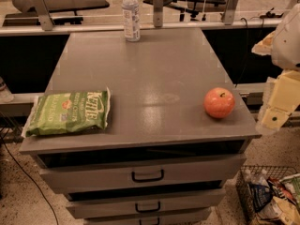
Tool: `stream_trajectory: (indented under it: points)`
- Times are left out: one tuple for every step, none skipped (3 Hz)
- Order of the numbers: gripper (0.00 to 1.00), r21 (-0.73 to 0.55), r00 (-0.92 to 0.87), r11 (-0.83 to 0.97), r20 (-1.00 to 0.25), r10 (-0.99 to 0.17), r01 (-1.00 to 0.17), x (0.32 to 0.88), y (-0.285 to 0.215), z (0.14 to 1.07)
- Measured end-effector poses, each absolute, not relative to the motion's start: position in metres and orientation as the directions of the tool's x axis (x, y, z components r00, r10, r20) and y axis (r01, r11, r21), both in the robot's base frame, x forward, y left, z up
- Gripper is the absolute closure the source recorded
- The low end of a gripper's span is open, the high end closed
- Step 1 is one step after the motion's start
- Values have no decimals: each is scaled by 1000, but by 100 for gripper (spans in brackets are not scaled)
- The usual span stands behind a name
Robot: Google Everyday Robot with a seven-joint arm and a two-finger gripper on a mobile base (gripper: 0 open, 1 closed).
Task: Move apple near green jalapeno chip bag
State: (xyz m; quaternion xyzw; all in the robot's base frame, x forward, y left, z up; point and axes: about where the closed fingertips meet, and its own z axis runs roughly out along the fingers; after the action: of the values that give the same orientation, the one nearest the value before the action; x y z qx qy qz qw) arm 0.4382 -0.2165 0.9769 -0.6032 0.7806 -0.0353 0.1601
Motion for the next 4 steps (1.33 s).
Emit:
stream_trajectory:
  points:
    - [0, -248, -221, 270, -207, -953, -930, 438, -216, 977]
    - [0, -267, -228, 289, -236, -945, -919, 451, -222, 970]
    - [0, -278, -238, 325, -303, -923, -904, 479, -234, 951]
    - [0, -257, -256, 362, -368, -894, -896, 504, -242, 923]
